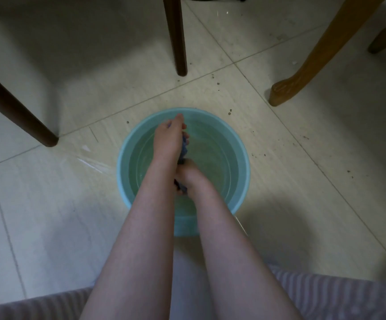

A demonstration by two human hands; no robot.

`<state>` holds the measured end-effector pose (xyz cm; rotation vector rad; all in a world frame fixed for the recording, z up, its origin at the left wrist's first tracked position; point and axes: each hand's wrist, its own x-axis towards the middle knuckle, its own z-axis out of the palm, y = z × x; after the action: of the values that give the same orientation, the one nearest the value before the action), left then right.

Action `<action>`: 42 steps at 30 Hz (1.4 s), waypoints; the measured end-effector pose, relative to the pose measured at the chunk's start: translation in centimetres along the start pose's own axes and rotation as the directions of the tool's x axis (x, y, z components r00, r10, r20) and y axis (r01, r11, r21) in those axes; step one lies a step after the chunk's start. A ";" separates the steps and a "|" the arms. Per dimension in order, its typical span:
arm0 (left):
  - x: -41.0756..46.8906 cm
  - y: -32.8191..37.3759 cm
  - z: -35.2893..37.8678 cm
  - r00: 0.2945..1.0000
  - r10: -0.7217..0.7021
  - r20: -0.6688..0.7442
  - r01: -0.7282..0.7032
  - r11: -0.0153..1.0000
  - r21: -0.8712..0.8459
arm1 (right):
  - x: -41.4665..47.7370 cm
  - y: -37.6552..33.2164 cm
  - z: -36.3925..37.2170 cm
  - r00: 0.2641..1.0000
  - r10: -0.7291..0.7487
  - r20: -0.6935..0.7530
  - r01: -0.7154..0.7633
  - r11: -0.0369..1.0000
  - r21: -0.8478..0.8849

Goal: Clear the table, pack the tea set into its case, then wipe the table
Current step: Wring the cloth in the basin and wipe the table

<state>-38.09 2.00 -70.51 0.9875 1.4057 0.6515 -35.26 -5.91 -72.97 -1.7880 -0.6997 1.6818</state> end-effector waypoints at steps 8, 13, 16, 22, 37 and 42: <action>1.8 -2.8 -2.5 0.965 -0.220 0.143 0.256 0.909 -0.328 | 1.1 -1.6 -2.8 0.997 -0.020 -0.074 0.041 0.955 0.293; 2.4 -3.2 -2.1 0.985 -0.173 0.003 0.166 0.940 -0.298 | 2.4 -1.8 -2.5 0.942 -0.083 -0.325 0.221 0.882 0.416; 2.5 -3.0 -1.8 0.990 -0.072 -0.120 0.062 0.995 -0.080 | 2.8 -2.5 -2.7 0.883 -0.076 -0.464 0.296 0.857 0.422; 0.6 -0.4 -2.1 0.996 0.091 -0.006 -0.087 0.964 0.250 | 0.5 -4.7 -3.2 0.876 -0.026 -0.481 0.257 0.870 0.422; -13.4 22.9 -6.0 0.966 -0.103 0.239 0.098 0.995 0.034 | -18.3 -21.8 -5.2 0.907 0.145 -0.396 0.181 0.714 0.676; -18.4 32.7 -8.1 0.891 -0.166 0.423 0.188 0.982 -0.010 | -26.9 -29.8 -6.7 0.957 0.283 0.062 -0.206 0.512 0.834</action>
<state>-42.07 3.07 -32.37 0.8831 1.0722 0.3098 -29.99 -4.88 -32.62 -1.2322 0.4289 1.6634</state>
